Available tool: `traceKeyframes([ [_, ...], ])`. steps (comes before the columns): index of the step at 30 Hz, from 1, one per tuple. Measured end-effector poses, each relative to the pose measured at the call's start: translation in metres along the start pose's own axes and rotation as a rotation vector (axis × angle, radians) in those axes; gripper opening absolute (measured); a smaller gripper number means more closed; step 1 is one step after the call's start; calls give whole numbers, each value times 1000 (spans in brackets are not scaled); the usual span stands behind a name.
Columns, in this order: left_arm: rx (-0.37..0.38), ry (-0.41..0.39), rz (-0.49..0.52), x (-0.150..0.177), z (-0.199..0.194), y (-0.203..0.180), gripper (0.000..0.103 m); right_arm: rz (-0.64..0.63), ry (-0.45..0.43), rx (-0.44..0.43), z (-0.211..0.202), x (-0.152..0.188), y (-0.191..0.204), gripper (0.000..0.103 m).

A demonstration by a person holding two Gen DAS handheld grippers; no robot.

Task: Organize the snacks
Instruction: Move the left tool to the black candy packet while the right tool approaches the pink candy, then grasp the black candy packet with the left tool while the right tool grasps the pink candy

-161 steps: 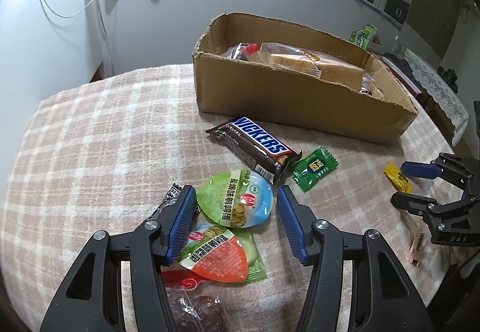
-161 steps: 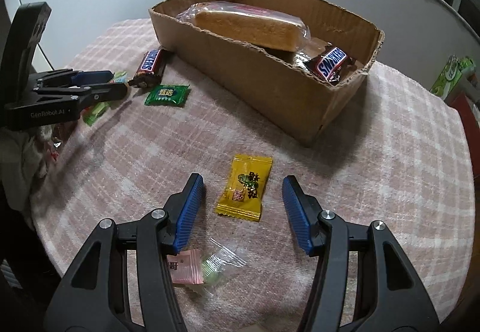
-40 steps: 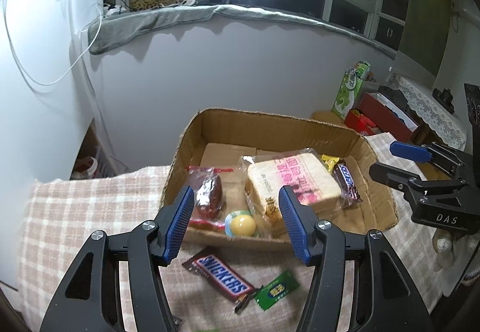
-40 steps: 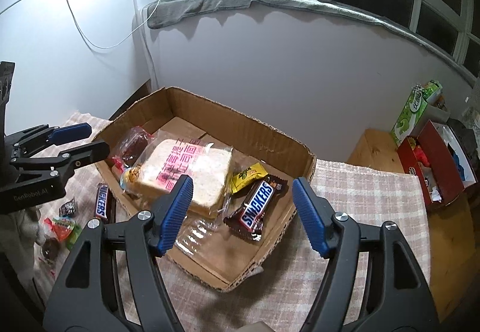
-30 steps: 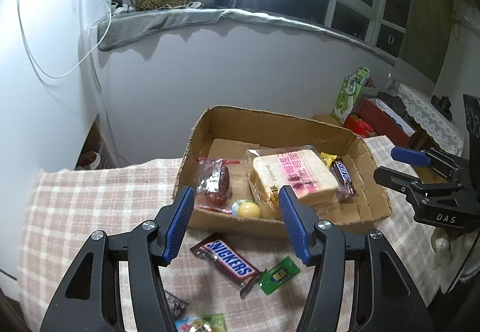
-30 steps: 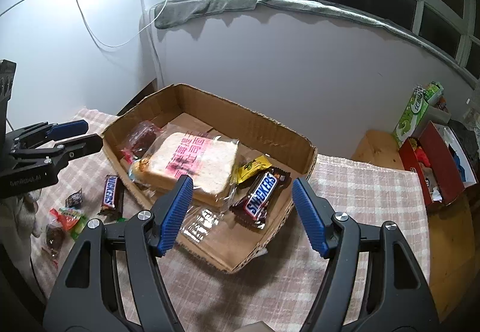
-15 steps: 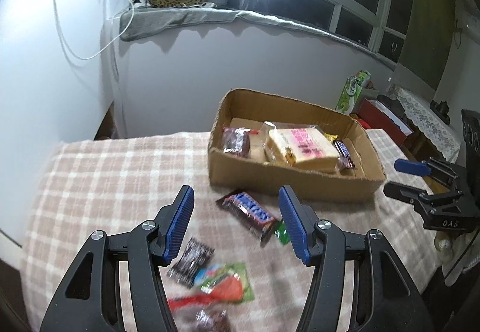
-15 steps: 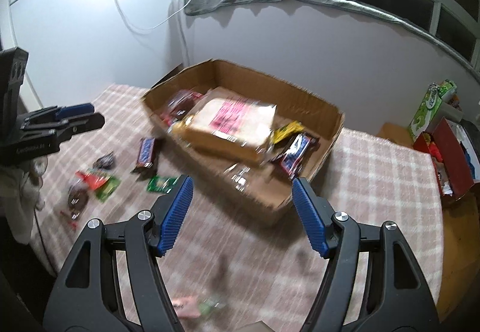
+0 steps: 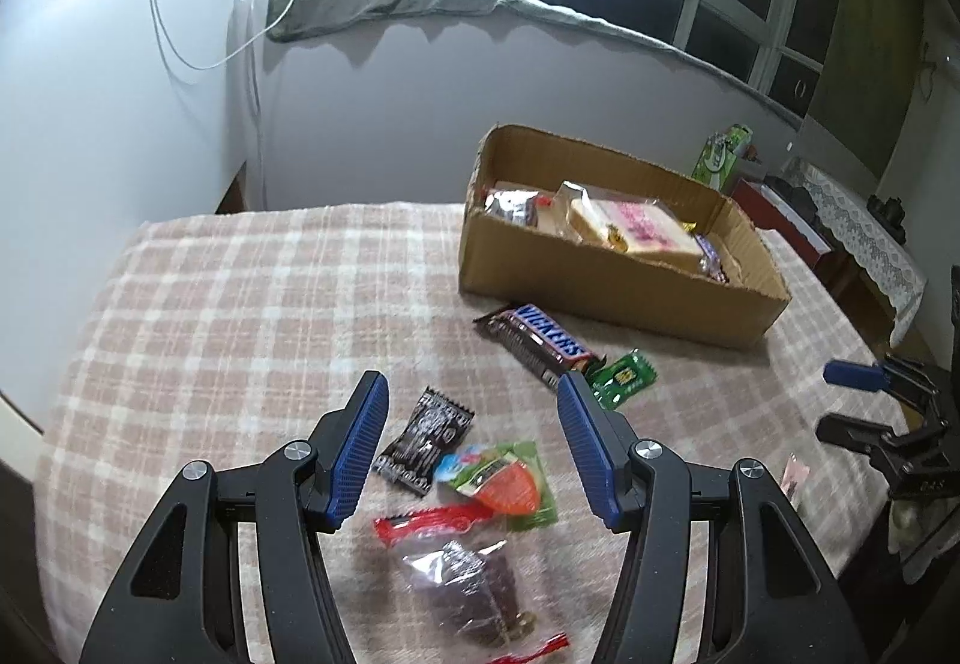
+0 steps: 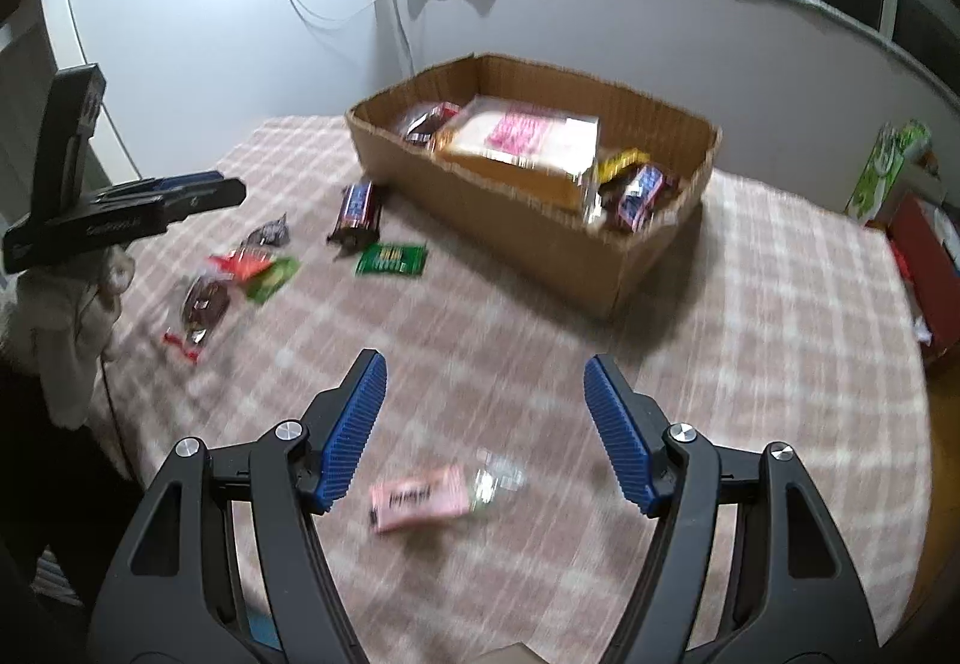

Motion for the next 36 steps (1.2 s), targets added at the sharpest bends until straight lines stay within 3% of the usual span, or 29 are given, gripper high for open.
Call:
traceKeyframes([
  [5,-14,27,-34,7,5,19,58,41,26,-45,-1,22,-6,71],
  [14,-8,62,-78,15,14,42,56,147,71,-164,0,42,-24,45],
  [23,7,71,-59,11,18,39,49,42,112,-231,8,41,10,43],
  [31,-7,124,-2,10,35,40,48,-14,154,-182,24,31,24,42],
  [36,-37,149,50,17,45,34,48,-104,164,-92,38,19,43,42],
])
Point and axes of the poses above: each gripper's, at about its wrist camera, not at the fingertips, and z roughly the way its jaws point, y to its left, x to its underside, the point moved 1 cm from there along z, roughly the way its jaws point, and after that the axes turned 5 degrees about -z, right-handed, at the moved point
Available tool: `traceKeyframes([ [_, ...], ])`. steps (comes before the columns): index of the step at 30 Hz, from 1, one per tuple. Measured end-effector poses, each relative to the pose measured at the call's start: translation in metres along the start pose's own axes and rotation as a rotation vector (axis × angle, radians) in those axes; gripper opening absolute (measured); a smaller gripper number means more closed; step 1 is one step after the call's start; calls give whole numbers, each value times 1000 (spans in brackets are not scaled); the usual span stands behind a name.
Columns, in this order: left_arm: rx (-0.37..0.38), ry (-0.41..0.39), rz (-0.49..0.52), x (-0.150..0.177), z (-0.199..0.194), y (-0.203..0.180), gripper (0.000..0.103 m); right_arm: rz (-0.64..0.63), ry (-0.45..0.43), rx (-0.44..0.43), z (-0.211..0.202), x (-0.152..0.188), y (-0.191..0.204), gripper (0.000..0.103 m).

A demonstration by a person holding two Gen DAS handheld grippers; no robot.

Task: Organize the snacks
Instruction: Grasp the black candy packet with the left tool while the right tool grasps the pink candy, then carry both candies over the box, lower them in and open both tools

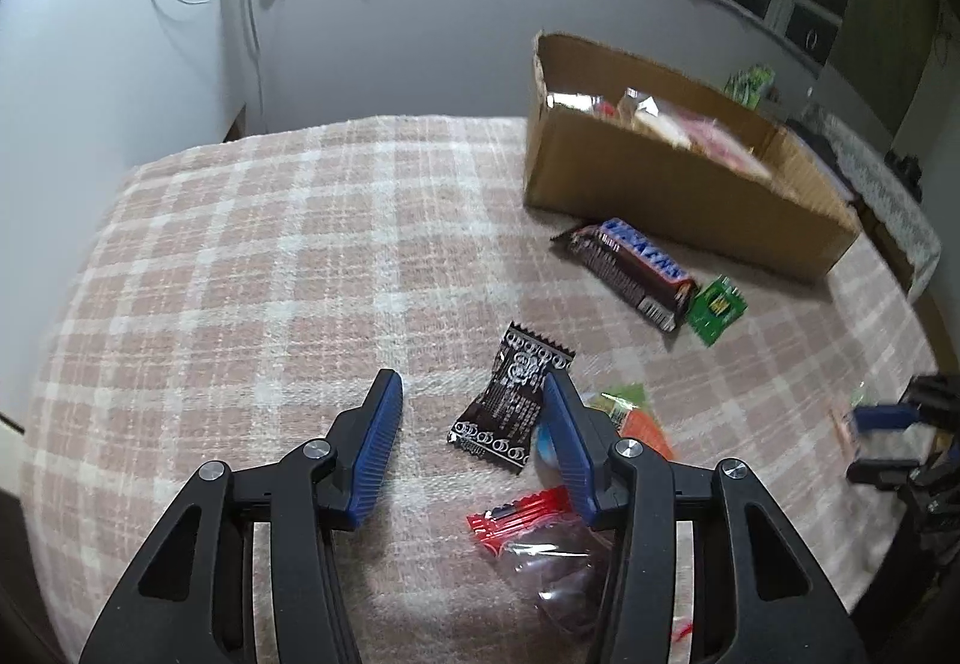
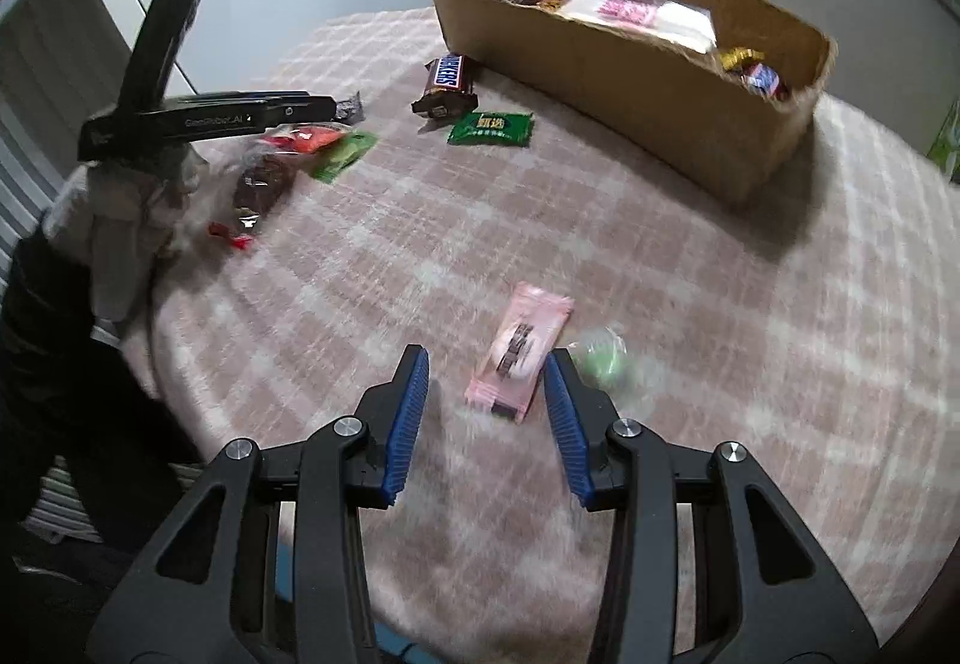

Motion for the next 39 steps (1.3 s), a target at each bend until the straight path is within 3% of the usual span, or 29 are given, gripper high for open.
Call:
traceKeyframes([
  [4,-31,-4,50,2,4,-10,45,-29,4,29,4,-6,3,42],
  [10,-38,-8,91,4,4,-17,29,-31,4,43,8,-10,-2,42],
  [13,-31,-10,101,6,3,-19,23,-59,0,88,10,-9,2,31],
  [16,-39,-15,107,6,3,-21,23,-53,-6,86,9,-8,-1,21],
  [27,-22,-42,70,3,-7,-19,23,-17,-53,86,-1,-13,-7,20],
  [39,34,-129,30,-18,-34,-26,23,36,-142,90,-25,-33,-21,20],
])
Point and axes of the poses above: each gripper's, at about its wrist camera, not at the fingertips, and z roughly the way its jaws point, y to its left, x to its underside, the point moved 1 cm from there along z, roughly the way its jaws point, and after that the axes turned 5 degrees about -z, right-handed, at the moved point
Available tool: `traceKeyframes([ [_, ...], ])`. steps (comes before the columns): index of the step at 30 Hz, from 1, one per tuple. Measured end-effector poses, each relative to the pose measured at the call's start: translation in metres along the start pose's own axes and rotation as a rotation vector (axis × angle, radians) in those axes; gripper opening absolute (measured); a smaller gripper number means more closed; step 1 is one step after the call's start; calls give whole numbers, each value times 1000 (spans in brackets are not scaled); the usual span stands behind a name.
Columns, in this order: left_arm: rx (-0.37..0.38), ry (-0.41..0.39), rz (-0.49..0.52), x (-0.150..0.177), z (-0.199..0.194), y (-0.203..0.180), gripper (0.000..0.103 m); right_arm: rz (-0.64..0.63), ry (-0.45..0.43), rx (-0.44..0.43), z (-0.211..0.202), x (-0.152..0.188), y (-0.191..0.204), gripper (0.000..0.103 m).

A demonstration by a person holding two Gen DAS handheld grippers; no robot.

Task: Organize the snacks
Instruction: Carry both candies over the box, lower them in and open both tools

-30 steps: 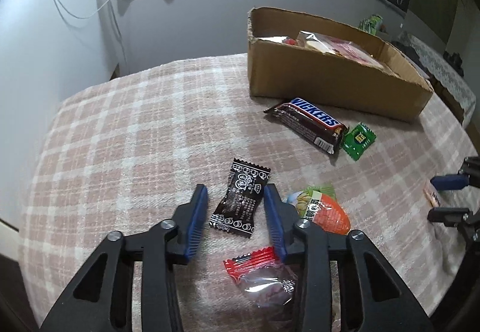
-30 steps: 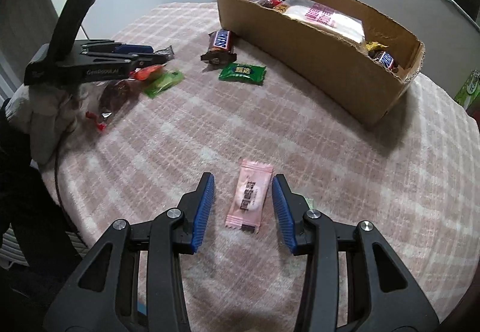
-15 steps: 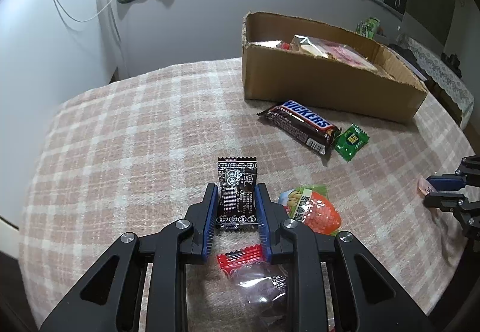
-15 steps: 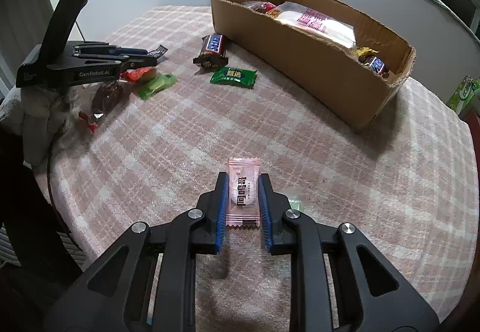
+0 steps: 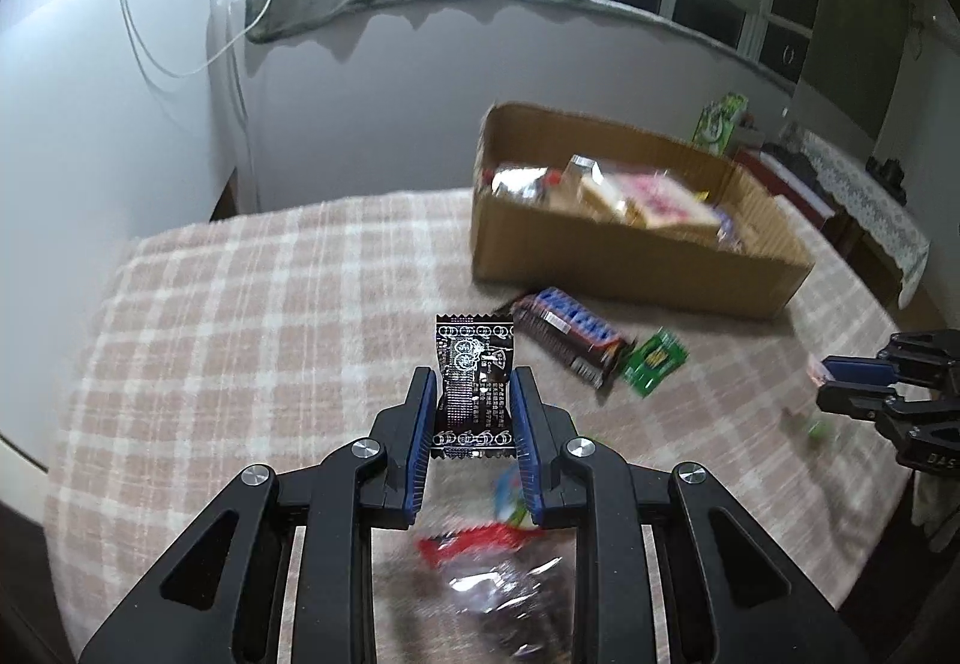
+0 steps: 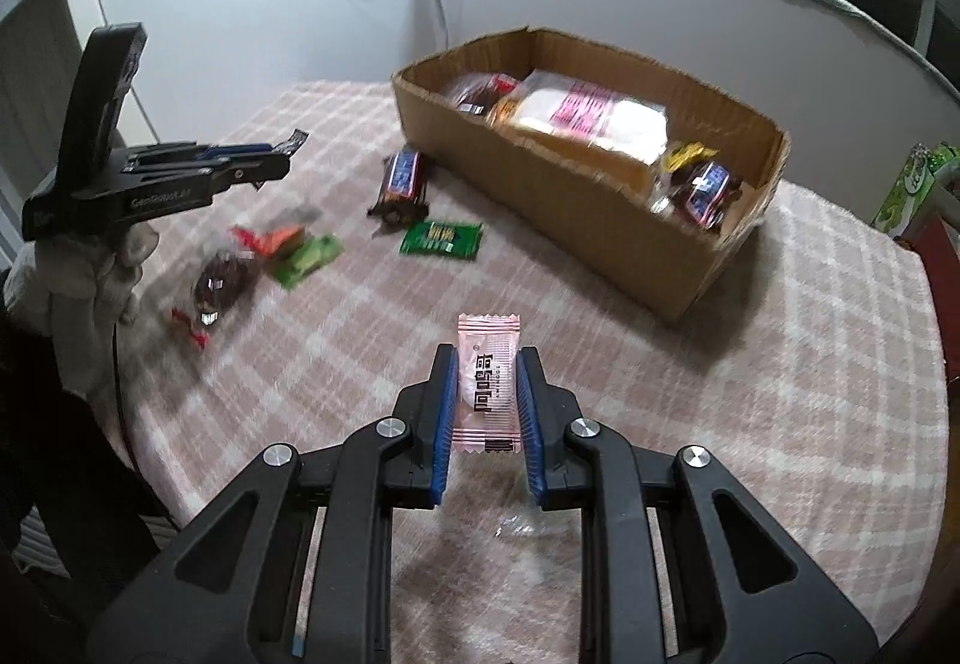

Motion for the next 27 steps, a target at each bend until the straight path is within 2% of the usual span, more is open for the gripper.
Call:
traceKeyframes([
  [13,52,-84,18,-46,-9,-38,23,38,-105,46,-23,-47,-26,20],
  [20,58,-118,55,-70,-6,-62,23,37,-115,89,-18,-73,-38,20],
  [27,49,-117,63,-85,7,-68,23,47,-106,123,-2,-92,-54,20],
])
Point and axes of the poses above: each gripper's, at about its wrist camera, not at the fingertips, and z roughly the way its jaws point, y to its left, x to its underside, the point moved 1 cm from there along z, roughly the way its jaws point, and after that the axes turned 5 degrees about -z, right-handed, at the moved point
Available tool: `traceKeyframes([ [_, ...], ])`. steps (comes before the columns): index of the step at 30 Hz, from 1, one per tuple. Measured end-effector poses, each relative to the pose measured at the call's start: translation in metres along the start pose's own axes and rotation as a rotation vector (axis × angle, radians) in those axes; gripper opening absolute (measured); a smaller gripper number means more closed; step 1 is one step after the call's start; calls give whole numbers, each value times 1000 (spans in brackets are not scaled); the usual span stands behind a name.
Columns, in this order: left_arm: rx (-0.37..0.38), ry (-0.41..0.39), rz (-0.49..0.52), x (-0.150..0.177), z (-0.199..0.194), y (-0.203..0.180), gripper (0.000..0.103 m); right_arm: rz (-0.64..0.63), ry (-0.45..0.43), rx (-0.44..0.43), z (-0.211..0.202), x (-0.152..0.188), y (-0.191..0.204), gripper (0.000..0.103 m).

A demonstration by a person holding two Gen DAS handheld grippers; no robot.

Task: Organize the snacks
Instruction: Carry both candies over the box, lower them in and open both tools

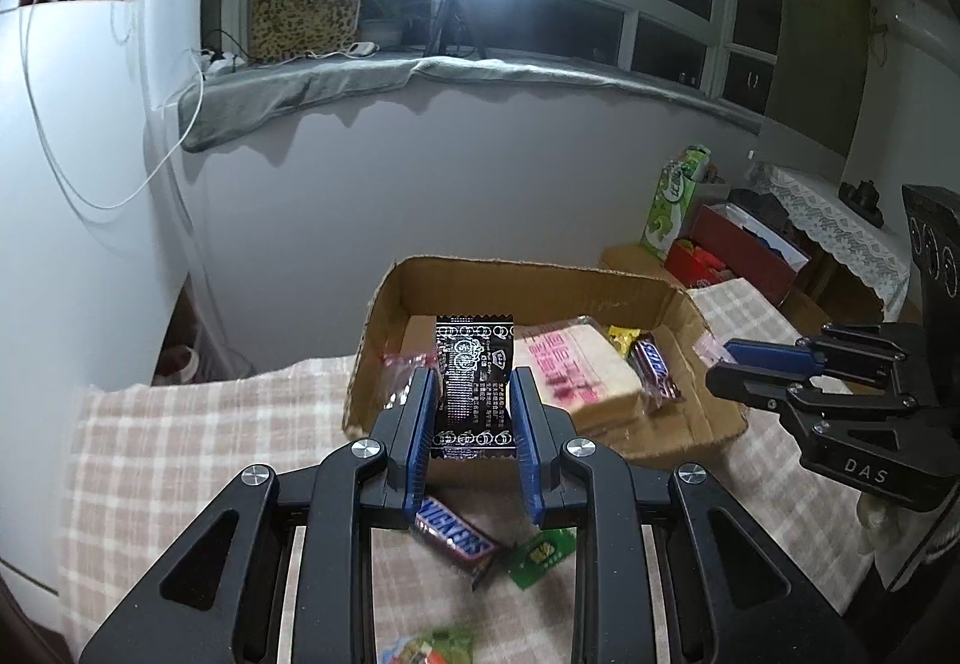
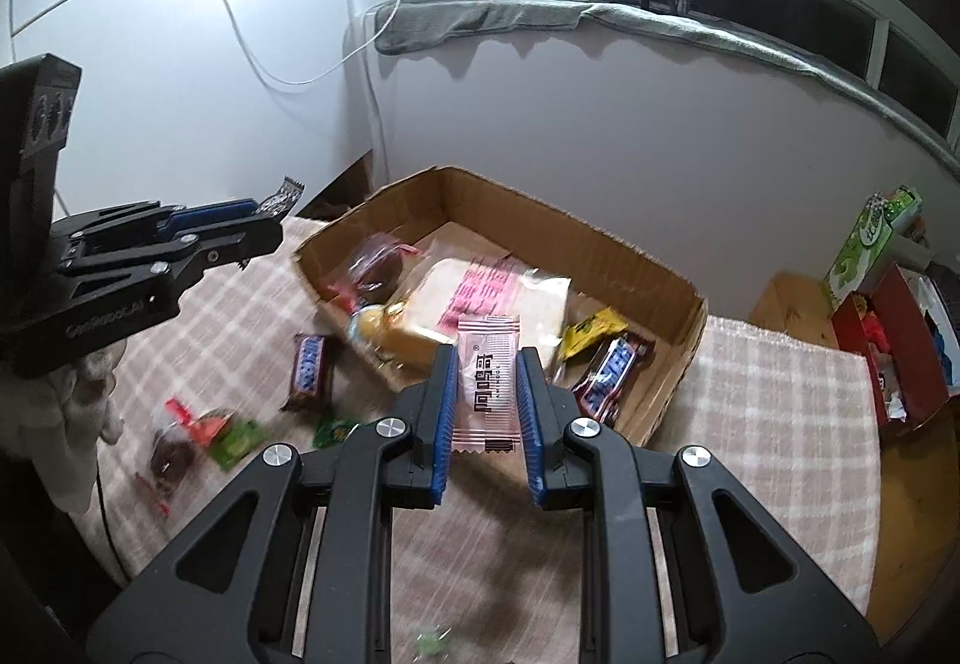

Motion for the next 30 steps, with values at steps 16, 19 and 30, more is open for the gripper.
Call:
traceKeyframes([
  [16,-9,37,11,-20,43,-6,23,64,40,53,48,-27,-39,20],
  [19,-10,44,17,-21,49,-8,23,70,47,64,53,-27,-44,20],
  [30,-13,56,21,-22,57,-10,23,71,57,77,61,-25,-51,21],
])
Point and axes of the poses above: each gripper's, at about its wrist camera, not at the fingertips, and z roughly the way its jaws point, y to its left, x to its underside, the point moved 1 cm from there along z, roughly the way its jaws point, and after that the axes turned 5 degrees about -z, right-handed, at the moved point
